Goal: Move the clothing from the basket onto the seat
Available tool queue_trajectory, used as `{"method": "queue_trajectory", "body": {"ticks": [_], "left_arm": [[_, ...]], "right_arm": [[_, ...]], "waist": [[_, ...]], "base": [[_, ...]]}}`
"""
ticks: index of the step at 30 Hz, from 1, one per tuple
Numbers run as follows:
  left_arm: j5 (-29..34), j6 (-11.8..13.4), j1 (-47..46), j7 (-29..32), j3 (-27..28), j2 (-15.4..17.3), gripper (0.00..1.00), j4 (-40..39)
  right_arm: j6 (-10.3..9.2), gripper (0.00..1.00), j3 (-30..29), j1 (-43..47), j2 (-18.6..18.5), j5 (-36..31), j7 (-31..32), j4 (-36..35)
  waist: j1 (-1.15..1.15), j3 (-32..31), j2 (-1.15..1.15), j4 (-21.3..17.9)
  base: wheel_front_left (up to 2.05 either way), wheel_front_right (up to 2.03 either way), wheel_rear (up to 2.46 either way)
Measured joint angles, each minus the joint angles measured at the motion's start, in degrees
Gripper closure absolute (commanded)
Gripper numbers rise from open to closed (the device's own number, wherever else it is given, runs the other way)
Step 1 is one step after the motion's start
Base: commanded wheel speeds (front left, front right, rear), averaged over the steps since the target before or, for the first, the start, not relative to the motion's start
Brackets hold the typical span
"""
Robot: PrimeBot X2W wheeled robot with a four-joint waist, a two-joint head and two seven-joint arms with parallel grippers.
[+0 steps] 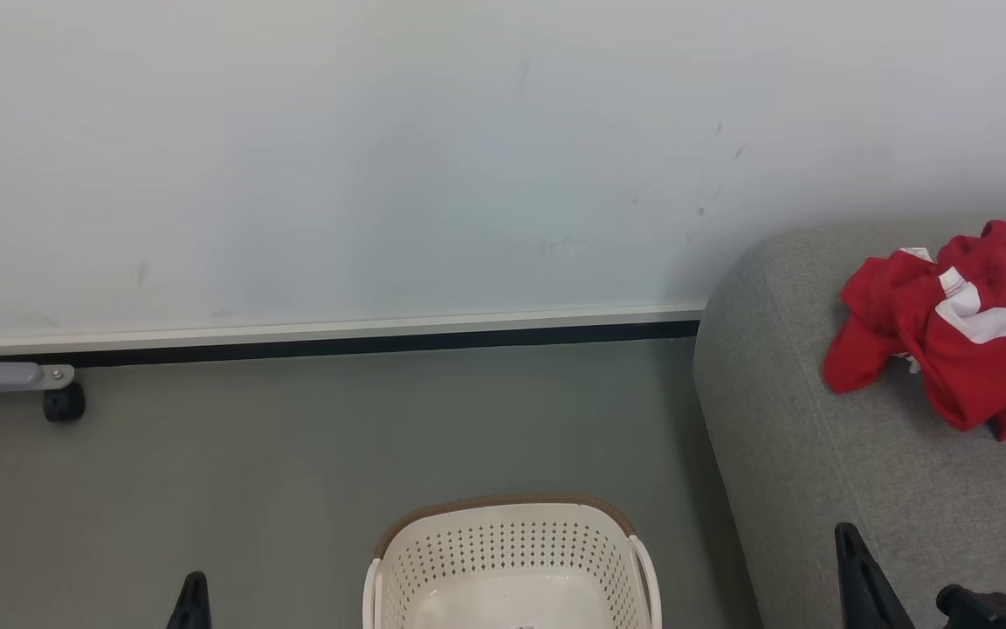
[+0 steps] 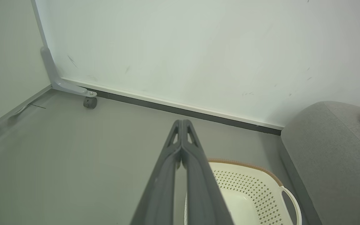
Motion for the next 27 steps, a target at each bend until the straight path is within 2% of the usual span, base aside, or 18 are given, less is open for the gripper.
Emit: {"method": "queue_trajectory", "body": {"ticks": [27], "left_arm": [[-19.22,-3.59,-3.54,5.99,3.78,-2.25,1.00,1.58]], "right_arm": [[3.48,1.00,-6.26,-2.69,2.10,20.84,6.05,2.90]], "waist": [[0.00,0.77,0.00,-0.22]], "base": [[0.00,0.00,0.00]]}}
